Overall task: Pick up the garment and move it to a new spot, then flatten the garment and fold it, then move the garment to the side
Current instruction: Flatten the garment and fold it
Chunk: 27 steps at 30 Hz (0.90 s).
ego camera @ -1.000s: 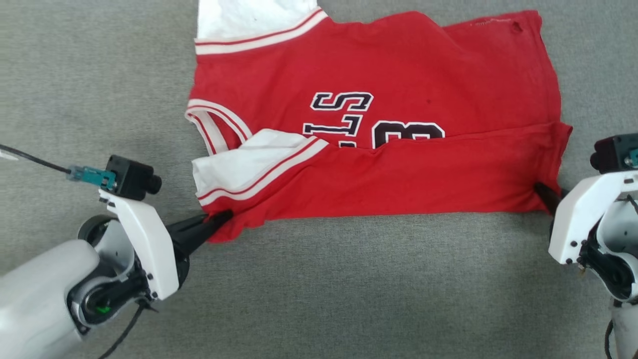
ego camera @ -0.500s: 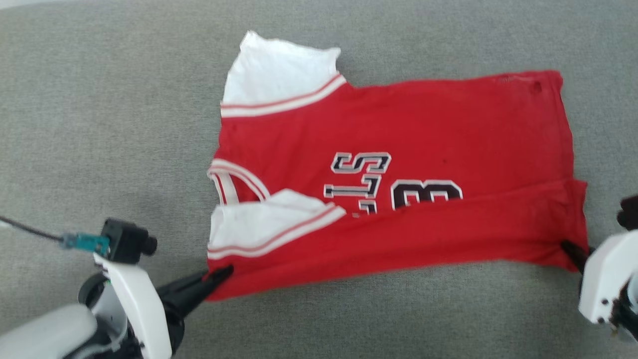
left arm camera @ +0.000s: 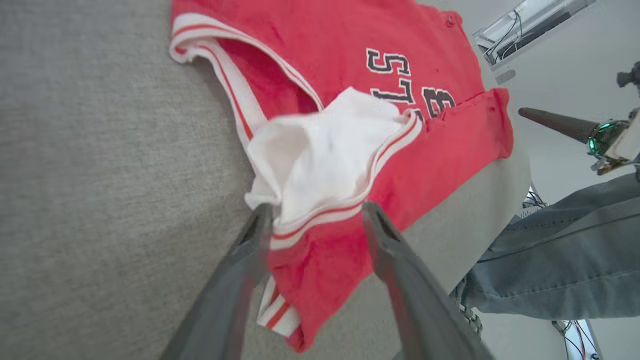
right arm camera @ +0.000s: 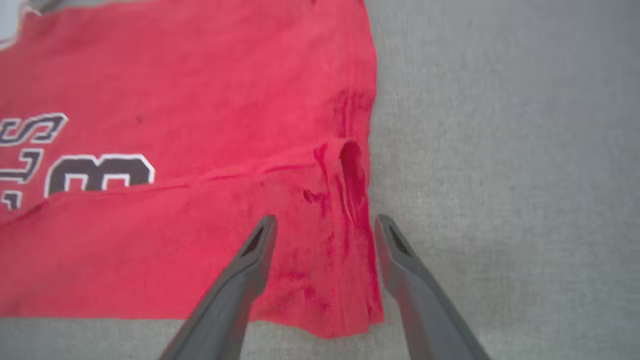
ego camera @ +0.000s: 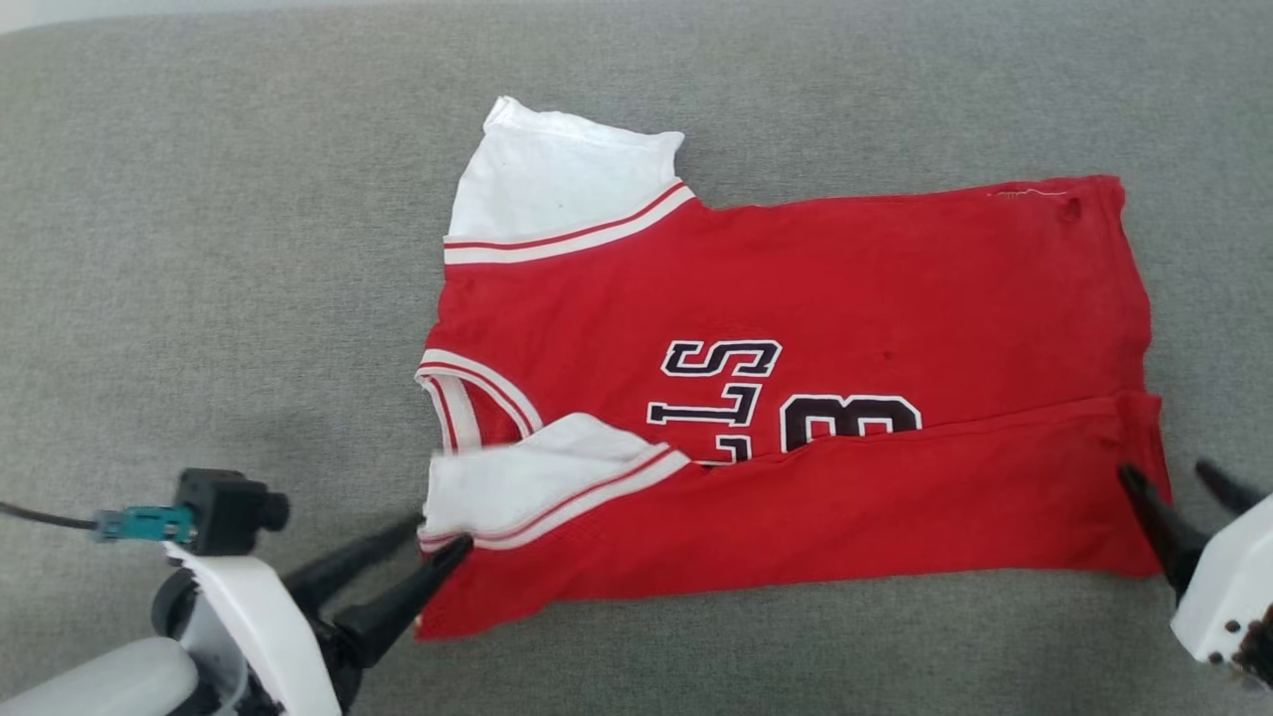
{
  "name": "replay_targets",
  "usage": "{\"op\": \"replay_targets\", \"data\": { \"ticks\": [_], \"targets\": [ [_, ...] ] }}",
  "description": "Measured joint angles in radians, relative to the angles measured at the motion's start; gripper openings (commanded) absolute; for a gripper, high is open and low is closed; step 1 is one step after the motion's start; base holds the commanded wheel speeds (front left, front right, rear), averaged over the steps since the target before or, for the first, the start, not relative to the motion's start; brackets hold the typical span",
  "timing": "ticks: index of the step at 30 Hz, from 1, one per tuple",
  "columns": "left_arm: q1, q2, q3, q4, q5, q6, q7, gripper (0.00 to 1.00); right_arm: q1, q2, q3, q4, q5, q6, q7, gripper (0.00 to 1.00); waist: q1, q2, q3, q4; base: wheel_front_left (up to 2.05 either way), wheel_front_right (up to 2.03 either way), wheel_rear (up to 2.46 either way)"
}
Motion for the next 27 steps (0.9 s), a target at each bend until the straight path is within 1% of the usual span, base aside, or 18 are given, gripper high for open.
{"op": "replay_targets", "data": {
  "ticks": [3, 7, 9, 11, 12, 14, 18, 22, 24, 27],
  "targets": [
    [0.009, 0.010, 0.027, 0.013, -0.009, 0.000, -0.044, 1.00, -0.010, 0.014, 0.013, -0.046, -0.034, 0.000, -0.097, 1.00, 0.0000, 0.0000, 0.000, -0.010, 0.00, 0.00, 0.00],
    [0.013, 0.027, 0.124, 0.082, -0.008, 0.000, -0.067, 1.00, -0.042, 0.035, 0.068, -0.073, -0.092, 0.000, -0.286, 1.00, 0.0000, 0.0000, 0.003, -0.033, 0.00, 0.00, 0.00],
    [0.014, 0.014, 0.214, 0.139, 0.027, 0.000, -0.068, 1.00, -0.060, 0.047, 0.102, -0.067, -0.133, 0.000, -0.396, 1.00, 0.0000, 0.0000, 0.005, -0.047, 0.00, 0.00, 0.00],
    [0.013, -0.007, 0.294, 0.181, 0.061, 0.000, -0.069, 1.00, -0.084, 0.102, 0.125, -0.053, -0.147, 0.000, -0.502, 1.00, 0.0000, 0.0000, 0.008, -0.063, 0.00, 0.00, 0.00],
    [0.012, -0.016, 0.325, 0.204, 0.092, 0.000, -0.069, 1.00, -0.092, 0.114, 0.149, -0.044, -0.162, 0.000, -0.544, 1.00, 0.0000, 0.0000, 0.010, -0.072, 0.00, 0.00, 0.00],
    [0.002, -0.023, 0.366, 0.242, 0.139, 0.000, -0.069, 1.00, -0.104, 0.131, 0.181, -0.025, -0.188, 0.000, -0.624, 1.00, 0.0000, 0.0000, 0.017, -0.092, 0.00, 0.00, 0.00],
    [-0.098, -0.035, 0.397, 0.292, 0.150, 0.000, -0.063, 1.00, -0.117, 0.165, 0.213, 0.009, -0.213, 0.000, -0.729, 1.00, 0.0000, 0.0000, 0.041, -0.130, 0.00, 0.00, 0.00],
    [-0.240, -0.030, 0.398, 0.337, 0.126, 0.000, 0.034, 1.00, -0.123, 0.184, 0.220, 0.033, -0.215, 0.000, -0.776, 1.00, 0.0000, 0.0000, 0.078, -0.169, 0.00, 0.00, 0.00],
    [-0.310, -0.030, 0.384, 0.353, 0.118, 0.000, 0.104, 1.00, -0.129, 0.190, 0.215, 0.044, -0.213, 0.000, -0.799, 1.00, 0.0000, 0.0000, 0.101, -0.188, 0.00, 0.00, 0.00],
    [-0.400, -0.032, 0.368, 0.394, 0.070, 0.000, 0.223, 1.00, -0.130, 0.194, 0.213, 0.060, -0.207, 0.000, -0.815, 1.00, 0.0000, 0.0000, 0.132, -0.218, 0.00, 0.00, 0.00]
  ]
}}
